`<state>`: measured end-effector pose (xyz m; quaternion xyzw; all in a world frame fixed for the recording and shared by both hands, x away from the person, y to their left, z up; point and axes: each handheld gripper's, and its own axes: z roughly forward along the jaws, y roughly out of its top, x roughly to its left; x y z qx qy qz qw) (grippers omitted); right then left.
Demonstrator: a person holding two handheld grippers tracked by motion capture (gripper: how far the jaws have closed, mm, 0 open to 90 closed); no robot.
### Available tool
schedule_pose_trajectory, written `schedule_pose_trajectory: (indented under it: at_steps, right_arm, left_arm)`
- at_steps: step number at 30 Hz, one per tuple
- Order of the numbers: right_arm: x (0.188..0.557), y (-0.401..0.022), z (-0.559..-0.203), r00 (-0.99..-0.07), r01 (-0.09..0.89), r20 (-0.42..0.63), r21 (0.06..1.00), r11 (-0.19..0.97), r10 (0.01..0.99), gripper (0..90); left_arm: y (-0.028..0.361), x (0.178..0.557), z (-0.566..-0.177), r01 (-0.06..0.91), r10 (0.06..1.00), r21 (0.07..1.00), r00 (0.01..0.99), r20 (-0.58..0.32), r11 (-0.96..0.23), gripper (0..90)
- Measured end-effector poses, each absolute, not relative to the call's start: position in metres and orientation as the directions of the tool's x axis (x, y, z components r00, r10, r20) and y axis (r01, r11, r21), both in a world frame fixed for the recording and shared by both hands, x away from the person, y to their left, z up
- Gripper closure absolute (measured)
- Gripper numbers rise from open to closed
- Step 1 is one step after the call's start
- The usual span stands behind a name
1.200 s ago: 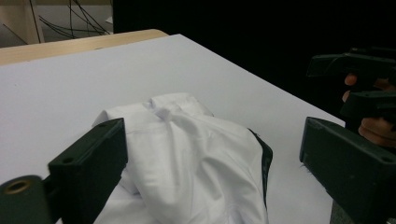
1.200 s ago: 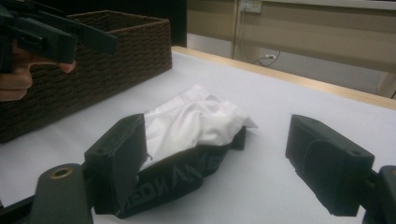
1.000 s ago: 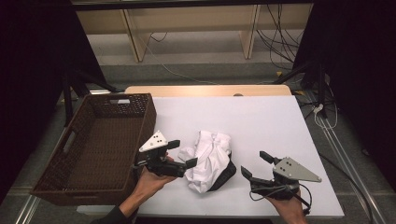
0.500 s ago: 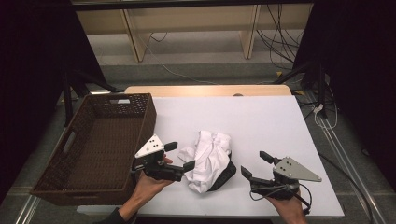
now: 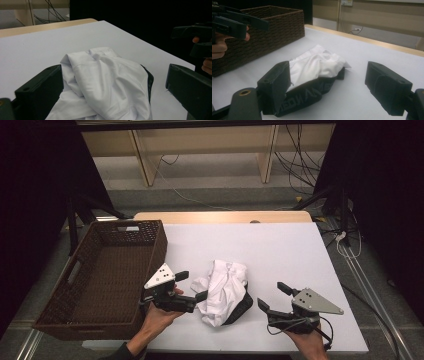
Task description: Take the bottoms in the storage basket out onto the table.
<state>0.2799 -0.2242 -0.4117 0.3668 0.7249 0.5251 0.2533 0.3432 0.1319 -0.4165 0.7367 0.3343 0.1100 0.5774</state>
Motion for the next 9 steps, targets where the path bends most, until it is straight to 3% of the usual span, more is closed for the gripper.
schedule_pose_trajectory:
  at_steps: [9]
  right_arm:
    - [0.2799, -0.2243, -0.4117, -0.603, 0.265, 0.016, 0.947, 0.181, 0.798, 21.5]
  left_arm:
    - [0.1279, 0.3392, -0.4174, 0.302, 0.639, 0.944, 0.754, -0.149, -0.136, 2.5]
